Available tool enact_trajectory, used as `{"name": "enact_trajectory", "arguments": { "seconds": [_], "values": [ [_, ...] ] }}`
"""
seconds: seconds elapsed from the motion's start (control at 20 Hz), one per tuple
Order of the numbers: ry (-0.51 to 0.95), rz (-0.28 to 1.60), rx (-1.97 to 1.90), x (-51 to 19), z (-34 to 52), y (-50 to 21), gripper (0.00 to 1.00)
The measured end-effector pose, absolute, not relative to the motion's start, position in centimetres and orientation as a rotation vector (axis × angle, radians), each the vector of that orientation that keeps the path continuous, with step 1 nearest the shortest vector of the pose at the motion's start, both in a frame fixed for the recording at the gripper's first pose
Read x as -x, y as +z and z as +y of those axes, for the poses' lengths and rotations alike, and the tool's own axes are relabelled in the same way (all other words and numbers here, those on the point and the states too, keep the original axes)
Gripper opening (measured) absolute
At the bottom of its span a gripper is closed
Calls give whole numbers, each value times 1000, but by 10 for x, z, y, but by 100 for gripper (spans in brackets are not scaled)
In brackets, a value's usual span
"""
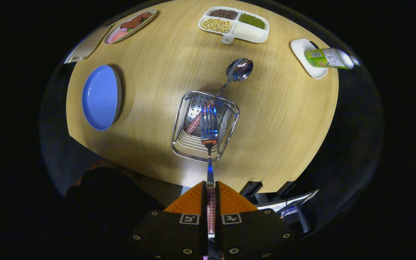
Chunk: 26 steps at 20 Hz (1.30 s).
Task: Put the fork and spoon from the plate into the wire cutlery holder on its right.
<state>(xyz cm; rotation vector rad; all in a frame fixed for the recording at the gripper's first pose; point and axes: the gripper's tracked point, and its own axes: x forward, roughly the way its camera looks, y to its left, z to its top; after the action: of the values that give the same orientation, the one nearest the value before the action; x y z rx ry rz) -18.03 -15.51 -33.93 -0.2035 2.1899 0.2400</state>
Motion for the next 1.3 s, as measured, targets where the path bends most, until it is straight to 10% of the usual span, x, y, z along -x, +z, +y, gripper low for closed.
{"name": "enact_trajectory", "arguments": {
  "seconds": [1.0, 1.3],
  "values": [
    [230, 2472, 166, 155, -145, -363, 12],
    [226, 2402, 132, 151, -139, -364, 40]
  ]
}}
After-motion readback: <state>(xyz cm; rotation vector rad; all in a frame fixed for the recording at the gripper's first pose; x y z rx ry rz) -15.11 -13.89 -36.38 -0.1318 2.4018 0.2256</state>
